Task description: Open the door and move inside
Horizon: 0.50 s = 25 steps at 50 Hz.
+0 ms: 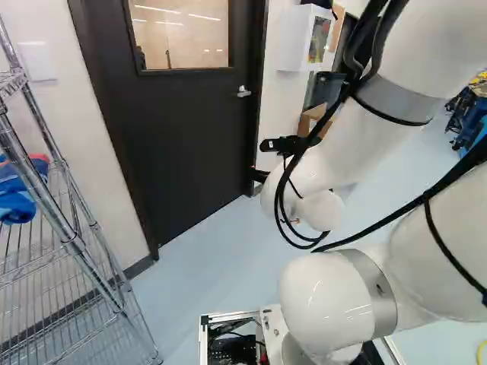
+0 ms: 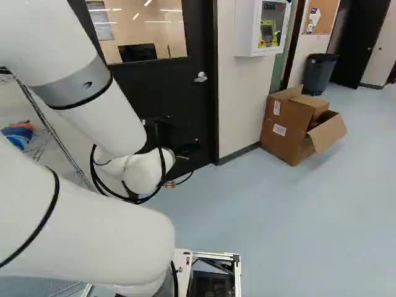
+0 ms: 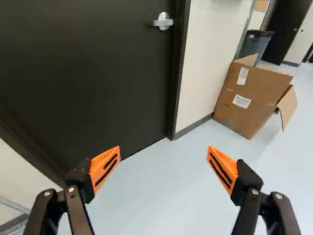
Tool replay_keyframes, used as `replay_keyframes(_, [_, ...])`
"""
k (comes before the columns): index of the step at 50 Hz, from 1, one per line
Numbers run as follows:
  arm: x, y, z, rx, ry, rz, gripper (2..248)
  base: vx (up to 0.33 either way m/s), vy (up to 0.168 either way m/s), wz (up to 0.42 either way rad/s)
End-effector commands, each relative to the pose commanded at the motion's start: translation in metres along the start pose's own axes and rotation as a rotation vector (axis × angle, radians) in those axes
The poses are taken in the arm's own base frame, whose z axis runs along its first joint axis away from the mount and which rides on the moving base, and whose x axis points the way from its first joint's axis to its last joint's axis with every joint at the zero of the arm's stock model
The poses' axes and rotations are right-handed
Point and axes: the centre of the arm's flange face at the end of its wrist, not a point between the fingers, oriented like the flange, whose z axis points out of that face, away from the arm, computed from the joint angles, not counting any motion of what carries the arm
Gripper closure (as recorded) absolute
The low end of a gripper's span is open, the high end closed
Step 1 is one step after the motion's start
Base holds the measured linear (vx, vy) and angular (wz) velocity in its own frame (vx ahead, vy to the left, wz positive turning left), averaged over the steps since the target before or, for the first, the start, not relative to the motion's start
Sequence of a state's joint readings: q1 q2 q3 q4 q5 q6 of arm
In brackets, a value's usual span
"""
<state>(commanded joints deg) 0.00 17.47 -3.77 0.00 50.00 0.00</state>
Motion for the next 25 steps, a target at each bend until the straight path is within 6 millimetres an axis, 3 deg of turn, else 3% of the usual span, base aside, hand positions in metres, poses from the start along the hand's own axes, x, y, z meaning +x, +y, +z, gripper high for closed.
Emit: replay_keyframes(25, [0.0000, 0.0000, 0.0000, 0.000, 0.000, 0.000, 3, 0.114, 0.003, 0.006])
